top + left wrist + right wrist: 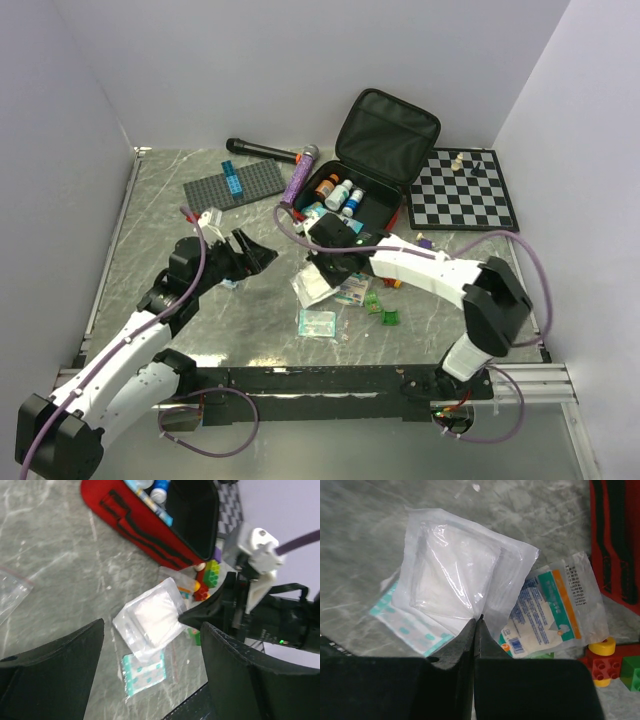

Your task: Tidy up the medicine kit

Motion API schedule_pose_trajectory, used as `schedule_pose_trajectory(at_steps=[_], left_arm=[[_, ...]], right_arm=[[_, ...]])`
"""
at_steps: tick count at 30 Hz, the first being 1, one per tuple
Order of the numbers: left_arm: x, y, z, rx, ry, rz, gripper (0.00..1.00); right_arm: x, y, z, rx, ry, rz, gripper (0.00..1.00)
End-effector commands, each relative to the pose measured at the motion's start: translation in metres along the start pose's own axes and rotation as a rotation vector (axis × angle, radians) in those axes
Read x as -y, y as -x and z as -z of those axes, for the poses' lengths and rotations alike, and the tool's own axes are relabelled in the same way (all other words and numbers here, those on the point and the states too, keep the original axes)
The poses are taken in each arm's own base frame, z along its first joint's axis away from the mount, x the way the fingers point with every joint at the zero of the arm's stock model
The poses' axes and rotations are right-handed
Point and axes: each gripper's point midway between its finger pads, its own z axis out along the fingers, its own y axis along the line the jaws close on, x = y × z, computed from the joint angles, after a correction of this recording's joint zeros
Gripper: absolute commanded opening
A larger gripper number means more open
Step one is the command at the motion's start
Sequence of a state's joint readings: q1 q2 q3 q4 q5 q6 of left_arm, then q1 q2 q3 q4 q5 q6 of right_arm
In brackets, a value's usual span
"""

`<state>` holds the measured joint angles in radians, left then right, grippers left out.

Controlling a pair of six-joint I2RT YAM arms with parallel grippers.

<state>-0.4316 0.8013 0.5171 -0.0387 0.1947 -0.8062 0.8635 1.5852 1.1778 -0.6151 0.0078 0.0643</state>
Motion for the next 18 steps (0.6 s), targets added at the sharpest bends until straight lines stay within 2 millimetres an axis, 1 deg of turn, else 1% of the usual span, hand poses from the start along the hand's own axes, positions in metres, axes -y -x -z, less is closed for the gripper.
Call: schedule_pose_trajectory(at_steps=[1,2,3,6,8,9,10,11,13,15,16,18], left_arm=[[-0.018,-0.007,0.001,-0.016,0.088,0.008,0.82],[-0.021,-0.006,0.002,-0.014,0.101,0.007,0.82],[-0.022,-0.006,0.002,-0.010,0.108,0.007,0.82],[-0.023,-0.005,0.003,0.000,0.113,0.009,0.82],[-0.024,-0.006,0.003,-0.001,0.117,0.006,0.82],[-0.024,-0.005,0.003,-0.003,0.118,0.000,0.82],[-0.026,-0.006,0.002,-0.006,0.124,-0.011,0.81],[-0.027,-0.007,0.000,-0.011,0.136,-0.025,0.79],[-0.026,-0.012,-0.005,-0.034,0.167,-0.066,0.78],[-0.015,-0.022,-0.013,-0.078,0.179,-0.129,0.77],[-0.007,-0.029,-0.018,-0.102,0.182,-0.166,0.76],[0.003,-0.043,-0.028,-0.156,0.193,-0.234,0.75]], right_arm=[[0.011,0.018,-0.011,0.012,-0.063,0.035,0.00],[0.011,0.019,-0.016,0.005,-0.069,0.038,0.00],[0.012,0.024,-0.018,0.008,-0.071,0.040,0.03],[0.013,0.034,-0.022,0.012,-0.083,0.035,0.29],[0.015,0.043,-0.017,0.041,-0.097,0.021,0.47],[0.016,0.047,-0.012,0.061,-0.106,0.007,0.50],[0.018,0.052,-0.005,0.087,-0.113,-0.011,0.56],[0.021,0.055,0.002,0.109,-0.129,-0.033,0.59],[0.030,0.060,0.022,0.161,-0.177,-0.089,0.61],[0.039,0.056,0.040,0.200,-0.220,-0.152,0.61],[0.043,0.050,0.046,0.212,-0.230,-0.184,0.61],[0.047,0.037,0.059,0.244,-0.229,-0.240,0.61]])
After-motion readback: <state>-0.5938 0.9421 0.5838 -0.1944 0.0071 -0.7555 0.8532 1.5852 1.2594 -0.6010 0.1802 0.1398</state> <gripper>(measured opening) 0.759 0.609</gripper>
